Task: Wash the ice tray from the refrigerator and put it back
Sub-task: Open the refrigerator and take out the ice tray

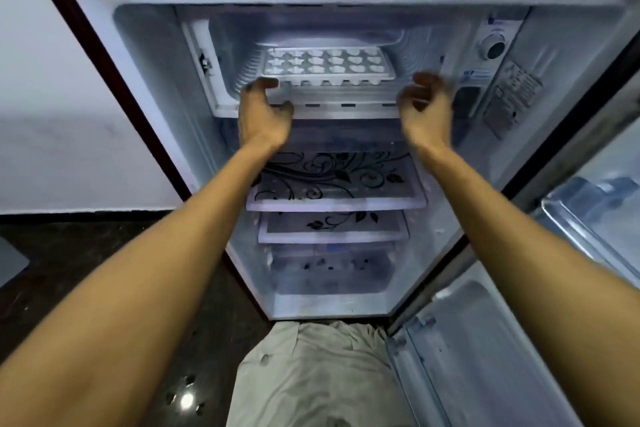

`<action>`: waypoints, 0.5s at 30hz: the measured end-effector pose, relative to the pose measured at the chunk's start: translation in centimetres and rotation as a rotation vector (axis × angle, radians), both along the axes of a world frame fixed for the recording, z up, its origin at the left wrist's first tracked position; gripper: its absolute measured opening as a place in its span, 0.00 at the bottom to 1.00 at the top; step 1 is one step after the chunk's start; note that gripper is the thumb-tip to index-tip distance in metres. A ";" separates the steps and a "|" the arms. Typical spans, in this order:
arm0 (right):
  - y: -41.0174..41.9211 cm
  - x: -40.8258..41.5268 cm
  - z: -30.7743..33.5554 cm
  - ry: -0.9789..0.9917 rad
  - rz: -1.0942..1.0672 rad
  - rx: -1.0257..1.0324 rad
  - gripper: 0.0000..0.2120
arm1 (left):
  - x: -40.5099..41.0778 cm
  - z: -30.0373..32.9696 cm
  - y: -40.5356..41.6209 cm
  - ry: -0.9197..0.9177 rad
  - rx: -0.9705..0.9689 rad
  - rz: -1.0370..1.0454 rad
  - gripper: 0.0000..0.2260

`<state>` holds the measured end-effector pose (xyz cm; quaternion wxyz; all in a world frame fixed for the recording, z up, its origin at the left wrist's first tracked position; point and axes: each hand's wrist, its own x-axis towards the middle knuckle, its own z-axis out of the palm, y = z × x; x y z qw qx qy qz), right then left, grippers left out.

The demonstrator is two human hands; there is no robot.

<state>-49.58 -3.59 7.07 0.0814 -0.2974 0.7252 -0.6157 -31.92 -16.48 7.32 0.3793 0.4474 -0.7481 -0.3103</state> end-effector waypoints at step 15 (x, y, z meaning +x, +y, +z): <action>-8.3 -6.8 0.0 0.283 0.088 0.590 0.31 | -4.0 -0.6 -9.8 -0.156 0.304 -0.024 0.47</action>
